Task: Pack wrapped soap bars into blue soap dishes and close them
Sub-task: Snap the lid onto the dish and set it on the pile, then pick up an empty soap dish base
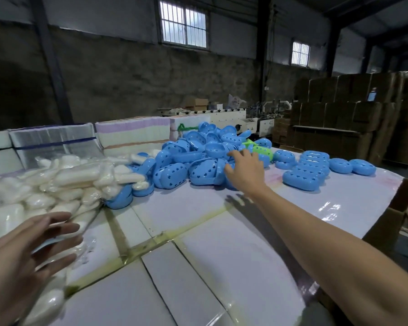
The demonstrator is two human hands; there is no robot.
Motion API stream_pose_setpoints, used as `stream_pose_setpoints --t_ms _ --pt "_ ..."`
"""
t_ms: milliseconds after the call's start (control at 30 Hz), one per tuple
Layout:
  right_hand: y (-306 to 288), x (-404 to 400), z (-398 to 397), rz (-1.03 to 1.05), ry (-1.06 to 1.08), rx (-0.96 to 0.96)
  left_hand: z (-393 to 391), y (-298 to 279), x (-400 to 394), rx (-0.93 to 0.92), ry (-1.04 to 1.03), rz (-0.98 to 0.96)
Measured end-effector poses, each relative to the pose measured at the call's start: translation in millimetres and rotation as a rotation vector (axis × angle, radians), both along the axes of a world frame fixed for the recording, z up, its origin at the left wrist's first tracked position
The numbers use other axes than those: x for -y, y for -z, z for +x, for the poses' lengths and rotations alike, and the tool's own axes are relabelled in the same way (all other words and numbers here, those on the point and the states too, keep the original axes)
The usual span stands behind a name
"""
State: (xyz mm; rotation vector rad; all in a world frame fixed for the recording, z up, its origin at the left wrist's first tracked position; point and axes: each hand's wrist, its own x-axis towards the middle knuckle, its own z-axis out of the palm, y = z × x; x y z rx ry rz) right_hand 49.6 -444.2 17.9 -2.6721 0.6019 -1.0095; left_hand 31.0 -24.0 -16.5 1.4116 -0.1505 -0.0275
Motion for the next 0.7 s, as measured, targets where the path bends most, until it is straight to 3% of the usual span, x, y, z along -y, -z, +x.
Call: stream_pose_setpoints --t_ms 67,167,233,300,433,533,700 --pt "-10.7 -50.7 7.4 0.179 -0.176 0.160 -6.2 -6.1 -0.1 0.051 0.002 -0.024" --pt "-26.6 -137.9 14.1 0.637 -0.499 0.340 -12.7 -11.3 -3.6 0.083 -0.021 0.004" --pt "-34.6 -197.2 17.6 0.943 -0.699 0.319 -17.7 -15.5 -3.7 0.079 -0.017 0.021" --pt "-34.6 -249.6 19.5 1.122 -0.861 0.250 -19.8 -20.4 -5.2 0.067 -0.057 0.039" --pt "6.5 -306.2 10.2 1.157 -0.941 0.228 -19.1 -26.5 -10.0 0.062 -0.155 0.035" --pt "34.4 -316.3 -1.3 0.944 -1.014 0.097 -15.7 -24.7 -19.4 0.101 -0.234 0.076" --pt "27.5 -317.1 -17.6 0.785 -1.095 0.048 -6.9 -24.0 -35.2 0.269 -0.368 0.364"
